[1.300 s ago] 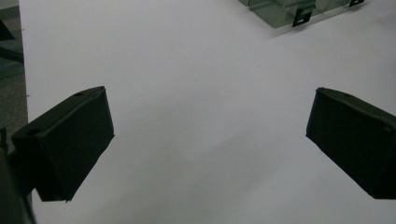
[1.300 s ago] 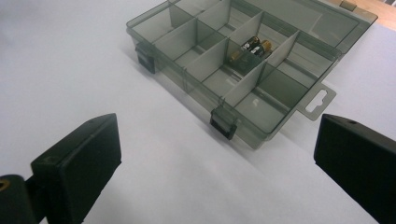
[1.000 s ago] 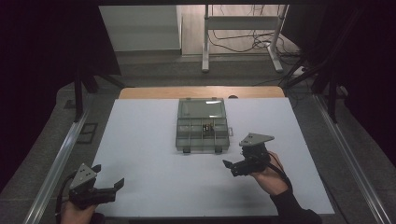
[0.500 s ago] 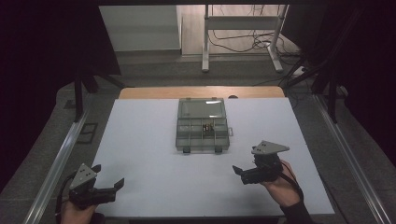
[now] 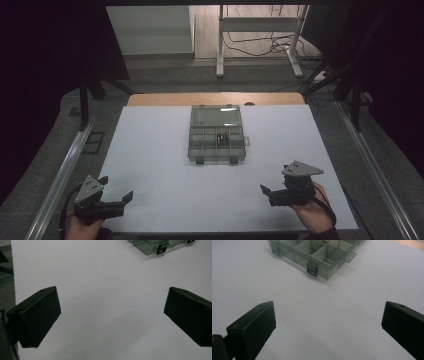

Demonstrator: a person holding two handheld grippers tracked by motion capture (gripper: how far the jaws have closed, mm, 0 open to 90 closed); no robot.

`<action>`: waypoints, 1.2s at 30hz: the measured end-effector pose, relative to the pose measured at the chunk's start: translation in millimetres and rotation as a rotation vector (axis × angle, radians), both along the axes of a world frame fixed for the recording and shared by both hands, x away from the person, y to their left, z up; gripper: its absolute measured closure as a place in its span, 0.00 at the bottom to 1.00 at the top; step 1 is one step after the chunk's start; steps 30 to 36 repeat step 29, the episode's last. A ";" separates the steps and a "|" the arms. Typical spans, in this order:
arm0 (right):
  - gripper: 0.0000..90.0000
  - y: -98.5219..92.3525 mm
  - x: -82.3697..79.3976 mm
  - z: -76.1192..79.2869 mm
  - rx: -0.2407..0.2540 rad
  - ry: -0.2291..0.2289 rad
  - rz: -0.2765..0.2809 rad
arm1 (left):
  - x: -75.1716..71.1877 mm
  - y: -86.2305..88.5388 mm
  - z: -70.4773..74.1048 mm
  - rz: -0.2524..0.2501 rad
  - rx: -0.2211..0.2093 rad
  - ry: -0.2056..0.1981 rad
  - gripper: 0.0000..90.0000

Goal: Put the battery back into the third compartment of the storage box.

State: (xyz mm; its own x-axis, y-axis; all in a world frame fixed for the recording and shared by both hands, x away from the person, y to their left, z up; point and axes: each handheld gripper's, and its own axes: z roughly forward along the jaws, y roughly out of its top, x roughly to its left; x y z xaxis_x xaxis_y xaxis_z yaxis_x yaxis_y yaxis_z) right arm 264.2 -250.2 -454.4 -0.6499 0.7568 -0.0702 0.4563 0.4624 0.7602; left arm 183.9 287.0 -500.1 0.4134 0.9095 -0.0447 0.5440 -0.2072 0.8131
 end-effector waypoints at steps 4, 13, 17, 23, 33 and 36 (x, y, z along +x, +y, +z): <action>0.00 -6.5 -5.1 -3.9 0.003 -0.002 -0.025 | -0.1 0.0 0.0 -0.001 0.002 -0.001 0.01; 0.00 -19.9 -12.6 -18.3 -0.023 0.008 -0.079 | -0.2 -0.3 -0.1 -0.001 0.000 -0.005 0.01; 0.00 -26.6 -15.5 -26.1 -0.042 0.025 -0.104 | -0.4 -0.4 -0.1 -0.002 0.001 -0.006 0.01; 0.00 -33.2 -17.6 -32.3 -0.036 0.039 -0.138 | -0.5 -0.5 -0.1 -0.004 0.003 -0.006 0.01; 0.00 -32.4 -15.5 -34.2 -0.050 0.059 -0.140 | 0.0 -0.9 0.0 -0.005 0.002 -0.006 0.01; 0.00 -32.4 -15.5 -34.2 -0.050 0.059 -0.140 | 0.0 -0.9 0.0 -0.005 0.002 -0.006 0.01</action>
